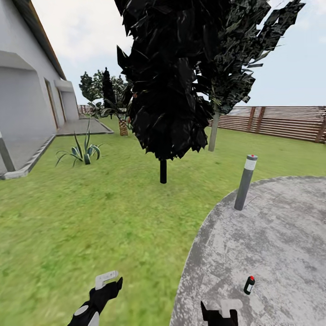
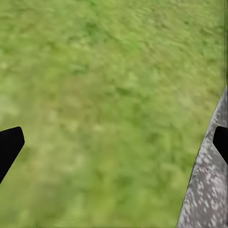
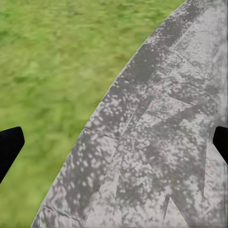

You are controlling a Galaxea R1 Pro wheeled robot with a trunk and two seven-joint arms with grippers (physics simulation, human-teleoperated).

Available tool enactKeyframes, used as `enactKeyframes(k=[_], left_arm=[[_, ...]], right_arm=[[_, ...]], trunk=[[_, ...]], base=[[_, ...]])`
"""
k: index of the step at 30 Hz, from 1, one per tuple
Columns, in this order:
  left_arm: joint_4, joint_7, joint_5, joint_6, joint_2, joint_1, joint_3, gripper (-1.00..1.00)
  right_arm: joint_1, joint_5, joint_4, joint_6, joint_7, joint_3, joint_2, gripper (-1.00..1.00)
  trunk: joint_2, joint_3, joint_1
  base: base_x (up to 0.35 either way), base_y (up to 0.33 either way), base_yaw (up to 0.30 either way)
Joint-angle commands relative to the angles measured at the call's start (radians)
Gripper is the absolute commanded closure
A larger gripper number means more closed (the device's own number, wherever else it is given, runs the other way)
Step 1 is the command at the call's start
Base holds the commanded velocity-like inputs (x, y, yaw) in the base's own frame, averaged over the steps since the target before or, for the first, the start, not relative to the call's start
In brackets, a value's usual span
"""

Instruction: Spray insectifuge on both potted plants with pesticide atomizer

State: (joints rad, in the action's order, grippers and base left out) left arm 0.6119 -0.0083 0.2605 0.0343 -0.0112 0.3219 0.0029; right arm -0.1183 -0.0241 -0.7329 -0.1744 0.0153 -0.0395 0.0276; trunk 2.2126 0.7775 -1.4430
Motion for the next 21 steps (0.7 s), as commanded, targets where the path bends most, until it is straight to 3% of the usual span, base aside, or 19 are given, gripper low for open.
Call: enactKeyframes(k=[1,21], left_arm=[[0.000,-0.001,0.008,0.003,0.000,0.000,0.000,-1.00],[0.000,0.000,0.008,0.002,0.002,0.000,0.002,-1.00]], right_arm=[[-0.001,-0.003,0.001,-0.003,0.002,0.000,0.000,-1.00],[-0.001,-0.003,0.003,-0.003,0.002,0.000,0.000,-1.00]], trunk=[[0.000,0.001,0.000],[0.000,0.001,0.000]], base=[[0.028,0.030,-0.264],[0.004,0.005,-0.264]])
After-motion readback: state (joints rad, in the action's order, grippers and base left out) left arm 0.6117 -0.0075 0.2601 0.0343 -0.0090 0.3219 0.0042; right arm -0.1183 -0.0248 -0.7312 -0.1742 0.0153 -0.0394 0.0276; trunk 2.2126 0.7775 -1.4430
